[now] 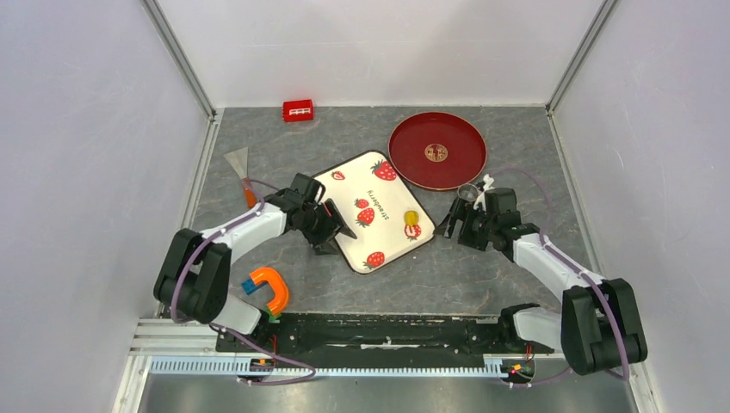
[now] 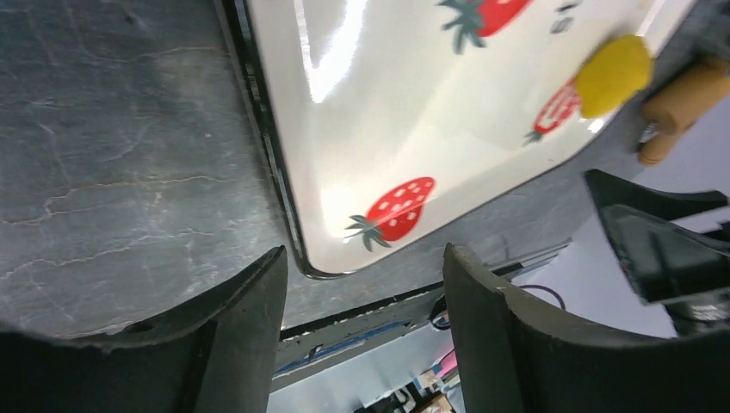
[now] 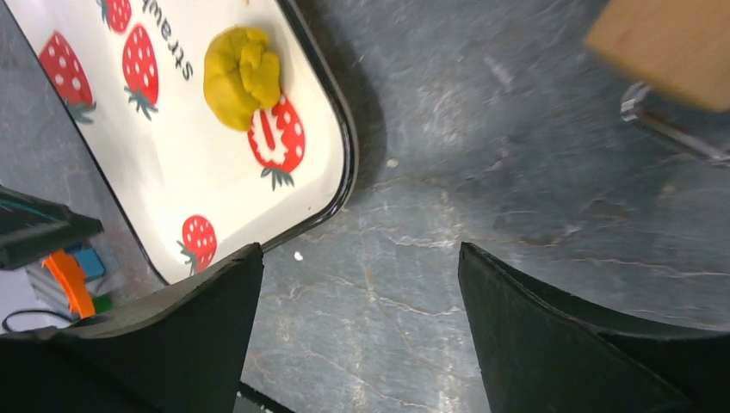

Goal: Roll out the dumpling wrappers from the dough

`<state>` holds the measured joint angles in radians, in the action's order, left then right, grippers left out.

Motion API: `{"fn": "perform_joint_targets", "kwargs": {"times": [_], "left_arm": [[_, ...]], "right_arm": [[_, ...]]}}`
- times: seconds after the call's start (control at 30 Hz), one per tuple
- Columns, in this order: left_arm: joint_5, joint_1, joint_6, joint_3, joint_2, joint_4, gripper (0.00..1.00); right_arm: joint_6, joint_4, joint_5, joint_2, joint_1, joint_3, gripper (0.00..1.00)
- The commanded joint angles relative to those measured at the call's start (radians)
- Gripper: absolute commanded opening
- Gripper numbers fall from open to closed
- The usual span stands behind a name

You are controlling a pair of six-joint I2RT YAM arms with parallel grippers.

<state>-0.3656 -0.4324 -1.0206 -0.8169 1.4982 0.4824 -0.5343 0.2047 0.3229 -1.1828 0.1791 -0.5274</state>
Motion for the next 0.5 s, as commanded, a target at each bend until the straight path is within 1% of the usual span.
{"fn": "perform_joint_targets", "kwargs": {"times": [0.0, 0.07, 0.13, 0.2, 0.33, 0.47], "left_arm": [[0.045, 0.007, -0.014, -0.083, -0.080, 0.030, 0.71], [0.056, 0.015, -0.006, -0.113, -0.109, 0.034, 0.71], [0.042, 0.028, 0.005, -0.135, -0.145, -0.005, 0.70], [0.008, 0.038, 0.022, -0.160, -0.179, -0.060, 0.69], [-0.036, 0.048, 0.056, -0.232, -0.246, -0.126, 0.69], [-0.036, 0.053, 0.091, -0.291, -0.310, -0.158, 0.70]], "right_arm": [[-0.056, -0.079, 0.056, -0.042, 0.052, 0.020, 0.83], [-0.065, -0.079, 0.059, -0.063, 0.075, 0.015, 0.81], [-0.065, -0.086, 0.052, -0.085, 0.092, 0.013, 0.79], [-0.065, -0.099, 0.041, -0.106, 0.101, 0.016, 0.75], [-0.030, -0.123, 0.021, -0.170, 0.111, 0.003, 0.62], [0.017, -0.122, -0.023, -0.232, 0.123, -0.032, 0.57]]}}
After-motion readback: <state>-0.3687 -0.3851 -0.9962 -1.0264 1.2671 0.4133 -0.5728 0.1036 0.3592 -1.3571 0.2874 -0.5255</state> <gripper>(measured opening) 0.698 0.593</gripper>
